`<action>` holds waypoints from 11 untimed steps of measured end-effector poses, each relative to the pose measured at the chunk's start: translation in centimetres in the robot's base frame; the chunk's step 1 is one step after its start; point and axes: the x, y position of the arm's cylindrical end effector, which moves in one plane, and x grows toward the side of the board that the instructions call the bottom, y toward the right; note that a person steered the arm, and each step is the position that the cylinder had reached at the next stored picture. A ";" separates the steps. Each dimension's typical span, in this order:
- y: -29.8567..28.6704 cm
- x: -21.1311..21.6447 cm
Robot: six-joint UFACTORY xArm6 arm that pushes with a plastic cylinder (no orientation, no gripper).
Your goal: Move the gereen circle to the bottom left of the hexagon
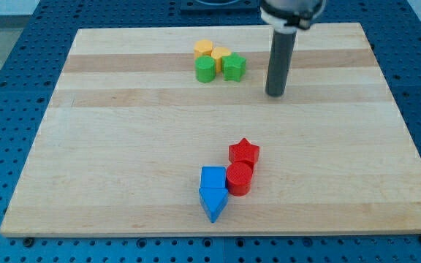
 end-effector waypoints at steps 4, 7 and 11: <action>-9.6 -3.7; -13.4 -7.2; -9.0 -5.3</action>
